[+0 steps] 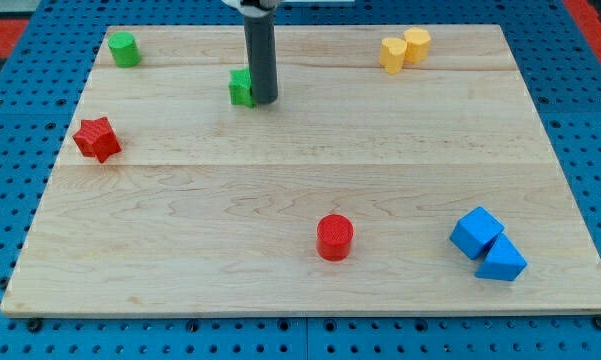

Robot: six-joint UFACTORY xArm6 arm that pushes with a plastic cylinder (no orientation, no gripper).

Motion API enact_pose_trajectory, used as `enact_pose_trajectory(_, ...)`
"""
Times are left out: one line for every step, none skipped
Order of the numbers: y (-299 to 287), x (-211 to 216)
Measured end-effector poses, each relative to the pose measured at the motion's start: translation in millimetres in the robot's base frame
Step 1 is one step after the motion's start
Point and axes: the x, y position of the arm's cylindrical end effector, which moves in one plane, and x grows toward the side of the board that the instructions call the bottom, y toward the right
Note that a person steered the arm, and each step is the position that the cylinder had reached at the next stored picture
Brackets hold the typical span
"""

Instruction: Move the green star below the green circle

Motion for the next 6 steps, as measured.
enact_pose_trajectory(12.6,-1.8)
enact_pose_trajectory(12.6,-1.8)
enact_pose_trajectory(2.1,-4.5)
enact_pose_trajectory(-85.2,-25.5)
enact_pose_trajectory(-133.7,-38.7)
enact_pose_trajectory(-153.8,-38.7)
